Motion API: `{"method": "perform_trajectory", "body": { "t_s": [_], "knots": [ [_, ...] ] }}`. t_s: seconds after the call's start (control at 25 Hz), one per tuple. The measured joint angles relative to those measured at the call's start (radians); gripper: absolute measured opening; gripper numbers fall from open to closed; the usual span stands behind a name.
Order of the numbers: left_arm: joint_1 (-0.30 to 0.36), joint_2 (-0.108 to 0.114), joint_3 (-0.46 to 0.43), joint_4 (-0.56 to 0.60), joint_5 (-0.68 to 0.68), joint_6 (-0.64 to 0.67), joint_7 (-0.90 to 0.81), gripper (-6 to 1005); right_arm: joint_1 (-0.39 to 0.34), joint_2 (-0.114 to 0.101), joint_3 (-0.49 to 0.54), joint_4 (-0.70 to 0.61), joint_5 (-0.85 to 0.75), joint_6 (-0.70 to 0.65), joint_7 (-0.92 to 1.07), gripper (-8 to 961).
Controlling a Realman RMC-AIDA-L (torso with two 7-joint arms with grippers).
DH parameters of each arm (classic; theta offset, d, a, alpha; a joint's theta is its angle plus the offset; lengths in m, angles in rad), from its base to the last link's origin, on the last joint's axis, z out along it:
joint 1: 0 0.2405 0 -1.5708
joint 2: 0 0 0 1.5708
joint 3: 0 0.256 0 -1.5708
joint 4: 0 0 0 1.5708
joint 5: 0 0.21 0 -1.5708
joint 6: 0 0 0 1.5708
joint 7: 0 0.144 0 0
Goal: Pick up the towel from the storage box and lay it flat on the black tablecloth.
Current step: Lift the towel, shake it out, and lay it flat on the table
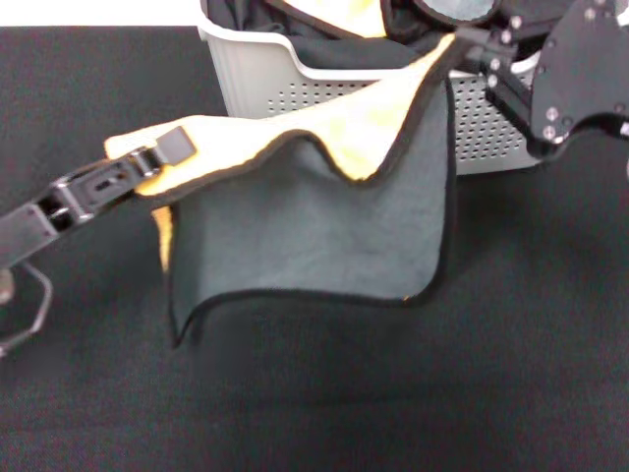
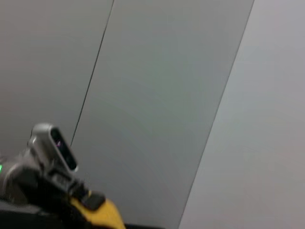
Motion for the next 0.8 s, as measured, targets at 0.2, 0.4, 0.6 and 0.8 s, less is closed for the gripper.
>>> {"method": "perform_trajectory", "body": {
  "t_s": [0.2,0.4,0.6,0.8],
  "knots": [
    [-0.021,-0.056,-0.008,-0.007,0.003,-0.032,0.136,100,0.054,0.0,0.012,-0.012,0.005,-0.013,0.018,8],
    [-0.035,-0.111,-0.074,-0.02,0.003,-0.046,0.235,157,0.153,0.0,0.059,-0.023,-0.002,-0.041,0.085,8],
    [-0.036,-0.164,-0.206,-0.062,-0.005,-0.055,0.273,163,0.265,0.0,0.11,-0.014,-0.036,-0.035,0.172,8],
    [-0.032,-0.172,-0.362,-0.1,-0.006,-0.056,0.208,167,0.311,0.003,0.125,-0.004,-0.116,-0.028,0.224,9]
  ]
}}
